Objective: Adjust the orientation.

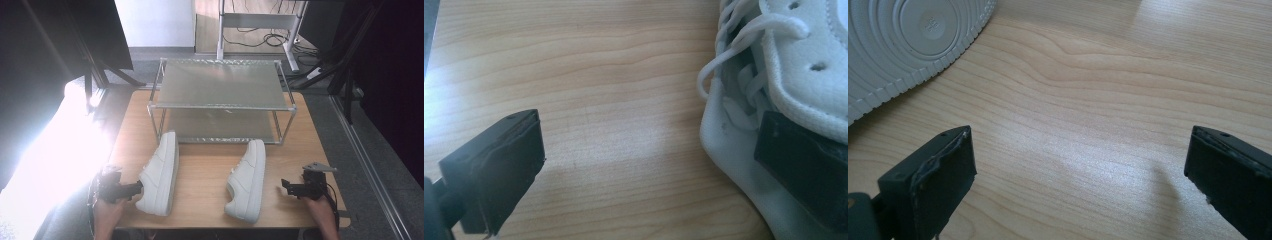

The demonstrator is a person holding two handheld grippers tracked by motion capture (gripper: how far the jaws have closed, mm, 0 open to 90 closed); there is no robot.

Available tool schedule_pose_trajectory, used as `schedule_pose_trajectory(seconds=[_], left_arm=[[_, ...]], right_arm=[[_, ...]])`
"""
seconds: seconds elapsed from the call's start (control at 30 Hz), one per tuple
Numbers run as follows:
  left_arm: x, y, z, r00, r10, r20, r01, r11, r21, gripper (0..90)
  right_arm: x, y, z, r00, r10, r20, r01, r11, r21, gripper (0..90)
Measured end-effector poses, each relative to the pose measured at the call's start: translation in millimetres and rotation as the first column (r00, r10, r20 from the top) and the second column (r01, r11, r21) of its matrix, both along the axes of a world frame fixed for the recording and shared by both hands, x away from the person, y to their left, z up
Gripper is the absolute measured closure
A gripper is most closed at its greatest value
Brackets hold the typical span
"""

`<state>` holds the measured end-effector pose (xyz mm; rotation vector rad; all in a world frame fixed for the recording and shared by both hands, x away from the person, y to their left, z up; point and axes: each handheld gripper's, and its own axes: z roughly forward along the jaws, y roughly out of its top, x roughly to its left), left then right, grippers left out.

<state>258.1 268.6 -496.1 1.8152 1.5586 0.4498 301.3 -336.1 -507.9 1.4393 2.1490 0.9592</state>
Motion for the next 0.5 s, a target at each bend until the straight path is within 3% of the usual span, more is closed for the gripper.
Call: schedule_pose_trajectory(seconds=[0.5], left_arm=[[5.1, -23.8, 15.0, 0.9979, -0.044, 0.048, 0.045, 0.9989, -0.012, 0.0]], right_arm=[[0.1, -0.6, -0.6, 1.0000, 0.000, -0.004, 0.000, 1.0000, 0.004, 0.8]])
